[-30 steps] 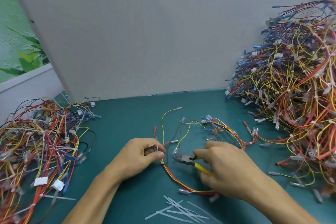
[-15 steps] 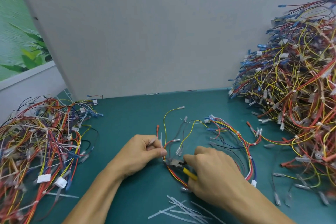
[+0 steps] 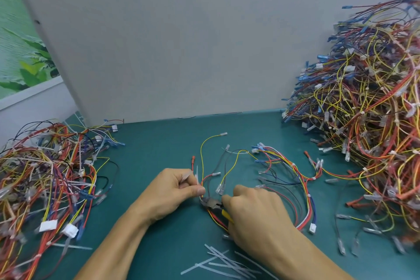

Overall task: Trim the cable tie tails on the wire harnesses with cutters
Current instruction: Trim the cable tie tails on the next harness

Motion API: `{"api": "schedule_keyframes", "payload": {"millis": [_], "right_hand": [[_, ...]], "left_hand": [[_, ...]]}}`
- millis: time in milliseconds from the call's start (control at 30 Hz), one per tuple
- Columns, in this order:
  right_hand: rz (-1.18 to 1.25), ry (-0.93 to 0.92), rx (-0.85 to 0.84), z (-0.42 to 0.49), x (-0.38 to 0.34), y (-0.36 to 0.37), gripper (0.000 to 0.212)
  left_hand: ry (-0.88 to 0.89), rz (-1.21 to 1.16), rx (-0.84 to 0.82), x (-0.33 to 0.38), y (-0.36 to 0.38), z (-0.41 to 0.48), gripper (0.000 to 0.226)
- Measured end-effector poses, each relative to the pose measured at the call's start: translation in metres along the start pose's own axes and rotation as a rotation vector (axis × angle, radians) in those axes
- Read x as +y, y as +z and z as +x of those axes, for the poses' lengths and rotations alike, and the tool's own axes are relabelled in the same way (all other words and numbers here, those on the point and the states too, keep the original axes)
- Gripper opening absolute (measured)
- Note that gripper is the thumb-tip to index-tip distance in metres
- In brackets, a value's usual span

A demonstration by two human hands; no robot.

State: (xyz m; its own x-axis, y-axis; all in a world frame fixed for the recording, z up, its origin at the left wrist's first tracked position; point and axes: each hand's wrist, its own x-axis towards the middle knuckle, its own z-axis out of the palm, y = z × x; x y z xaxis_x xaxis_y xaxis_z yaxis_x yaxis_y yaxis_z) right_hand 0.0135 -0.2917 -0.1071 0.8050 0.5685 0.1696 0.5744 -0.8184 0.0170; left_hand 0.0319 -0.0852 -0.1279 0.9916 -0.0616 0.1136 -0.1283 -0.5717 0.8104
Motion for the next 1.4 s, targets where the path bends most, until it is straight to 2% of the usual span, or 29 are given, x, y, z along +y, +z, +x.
{"api": "schedule_keyframes", "payload": {"millis": [67,167,500,567,633,767,967,1067,1167,1267,1400], "right_hand": [[-0.036,-0.021,0.061,-0.001,-0.002,-0.001,0.02],[-0.018,0.056,0.043,-0.002,-0.007,-0.008,0.04],[0.048,0.031,0.055,-0.005,-0.009,-0.001,0.044],[0.003,-0.024,0.015,-0.003,-0.009,-0.006,0.037],[0.007,-0.055,-0.011,-0.002,-0.005,-0.006,0.017],[0.002,-0.075,-0.124,-0.001,-0.004,-0.006,0.021],[0.001,-0.095,-0.134,0.002,-0.004,-0.004,0.012],[-0.013,-0.048,0.002,0.0,0.0,-0.002,0.015],[0.113,0.037,0.001,-0.002,0.009,-0.002,0.006],[0.13,0.128,0.068,-0.002,0.031,-0.008,0.015],[0.087,0.266,0.092,0.002,0.065,-0.019,0.018]], "left_hand": [[0.0,-0.006,0.004,-0.001,0.001,0.0,0.018],[0.003,-0.019,0.006,-0.002,0.001,0.001,0.018],[0.021,-0.031,0.001,-0.003,0.002,0.002,0.027],[0.013,-0.028,0.004,-0.004,0.002,0.002,0.03],[0.009,-0.031,-0.003,-0.005,0.003,0.002,0.032],[-0.003,-0.065,-0.016,-0.007,0.003,0.004,0.04],[-0.01,-0.114,-0.017,-0.006,0.002,0.003,0.036],[-0.01,-0.19,0.035,-0.001,0.002,0.001,0.026],[-0.069,-0.396,0.123,0.0,0.005,0.002,0.028],[-0.163,-0.641,0.193,0.003,0.008,0.005,0.03],[-0.2,-0.776,0.262,0.009,0.007,0.005,0.031]]}}
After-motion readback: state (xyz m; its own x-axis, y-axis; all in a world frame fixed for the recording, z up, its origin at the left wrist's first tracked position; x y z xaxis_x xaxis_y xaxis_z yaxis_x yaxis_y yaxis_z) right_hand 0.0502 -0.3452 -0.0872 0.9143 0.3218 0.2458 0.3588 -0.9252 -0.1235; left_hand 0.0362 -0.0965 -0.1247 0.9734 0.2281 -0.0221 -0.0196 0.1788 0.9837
